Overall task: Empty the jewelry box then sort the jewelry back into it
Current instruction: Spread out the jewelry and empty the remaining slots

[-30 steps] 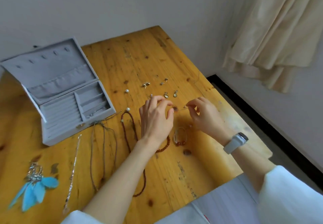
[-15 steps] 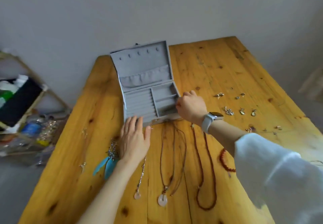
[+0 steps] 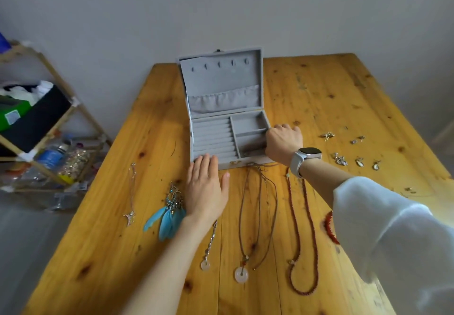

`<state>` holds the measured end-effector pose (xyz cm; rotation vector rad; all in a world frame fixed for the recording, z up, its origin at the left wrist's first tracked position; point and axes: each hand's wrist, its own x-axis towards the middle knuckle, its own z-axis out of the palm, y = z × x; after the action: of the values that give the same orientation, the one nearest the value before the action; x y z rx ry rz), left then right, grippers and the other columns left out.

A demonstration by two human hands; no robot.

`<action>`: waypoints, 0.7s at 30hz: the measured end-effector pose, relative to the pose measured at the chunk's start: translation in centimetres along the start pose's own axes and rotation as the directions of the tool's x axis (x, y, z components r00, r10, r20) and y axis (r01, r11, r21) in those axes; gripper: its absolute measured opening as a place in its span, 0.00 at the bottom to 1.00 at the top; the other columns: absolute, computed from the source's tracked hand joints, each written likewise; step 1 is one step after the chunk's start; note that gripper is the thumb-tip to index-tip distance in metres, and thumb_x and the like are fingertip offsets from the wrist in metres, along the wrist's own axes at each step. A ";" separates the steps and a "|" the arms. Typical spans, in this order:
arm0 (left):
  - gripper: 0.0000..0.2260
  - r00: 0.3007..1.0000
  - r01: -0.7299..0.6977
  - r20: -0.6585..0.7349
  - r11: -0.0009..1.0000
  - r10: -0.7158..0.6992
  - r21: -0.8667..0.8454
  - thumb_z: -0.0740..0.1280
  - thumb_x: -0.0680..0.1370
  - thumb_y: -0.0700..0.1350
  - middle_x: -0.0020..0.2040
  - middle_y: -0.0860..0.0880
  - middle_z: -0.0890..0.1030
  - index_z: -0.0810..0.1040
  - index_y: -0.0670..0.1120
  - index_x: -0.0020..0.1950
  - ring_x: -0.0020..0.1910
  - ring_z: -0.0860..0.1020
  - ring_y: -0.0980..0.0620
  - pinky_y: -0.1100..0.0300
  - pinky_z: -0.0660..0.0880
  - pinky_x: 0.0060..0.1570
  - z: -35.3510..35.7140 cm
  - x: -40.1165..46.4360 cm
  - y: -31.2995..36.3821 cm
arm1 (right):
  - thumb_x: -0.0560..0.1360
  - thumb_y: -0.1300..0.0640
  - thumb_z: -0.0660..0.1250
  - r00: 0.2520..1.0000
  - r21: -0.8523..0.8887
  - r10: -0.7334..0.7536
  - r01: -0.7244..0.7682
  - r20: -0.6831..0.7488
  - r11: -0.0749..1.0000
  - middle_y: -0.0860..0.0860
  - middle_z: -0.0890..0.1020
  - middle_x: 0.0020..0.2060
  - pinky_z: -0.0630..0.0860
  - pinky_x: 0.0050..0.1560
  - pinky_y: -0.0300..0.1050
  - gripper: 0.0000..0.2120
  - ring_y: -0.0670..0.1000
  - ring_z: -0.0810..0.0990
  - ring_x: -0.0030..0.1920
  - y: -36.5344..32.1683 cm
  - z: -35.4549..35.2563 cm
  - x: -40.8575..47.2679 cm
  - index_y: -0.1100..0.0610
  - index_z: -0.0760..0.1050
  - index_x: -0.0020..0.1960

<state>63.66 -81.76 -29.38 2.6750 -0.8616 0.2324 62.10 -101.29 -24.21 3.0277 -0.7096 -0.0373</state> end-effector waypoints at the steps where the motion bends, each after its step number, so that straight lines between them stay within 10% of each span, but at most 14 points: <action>1: 0.24 1.000 -0.002 -0.005 1.000 0.002 0.001 0.53 0.80 0.53 0.73 0.42 0.61 0.60 0.41 0.73 0.73 0.56 0.46 0.56 0.44 0.71 0.0 0.0 0.0 | 0.73 0.61 0.59 1.000 0.005 -0.005 0.005 0.003 1.000 0.57 0.76 0.55 0.67 0.56 0.51 0.14 0.58 0.71 0.58 0.0 0.0 0.0 0.61 0.74 0.57; 15: 0.24 0.999 -0.011 -0.031 0.999 0.012 0.030 0.56 0.80 0.52 0.72 0.40 0.64 0.63 0.39 0.71 0.73 0.59 0.44 0.54 0.46 0.71 0.2 -0.1 0.1 | 0.76 0.61 0.59 0.965 -0.248 -0.262 0.251 -0.011 0.936 0.54 0.79 0.48 0.63 0.49 0.48 0.07 0.55 0.73 0.50 -0.1 -0.3 0.2 0.58 0.75 0.50; 21: 0.24 0.999 -0.003 -0.032 0.999 0.004 0.050 0.55 0.79 0.52 0.69 0.39 0.68 0.66 0.38 0.69 0.70 0.64 0.42 0.52 0.50 0.70 0.2 -0.2 0.0 | 0.76 0.60 0.57 0.958 -0.007 -0.284 0.285 0.037 0.959 0.54 0.77 0.43 0.70 0.43 0.47 0.09 0.55 0.75 0.44 1.0 0.3 1.1 0.58 0.76 0.48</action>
<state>63.51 -81.78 -29.63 2.7081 -0.8617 0.3007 62.66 -102.74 -24.53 3.0969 -0.2673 -0.1024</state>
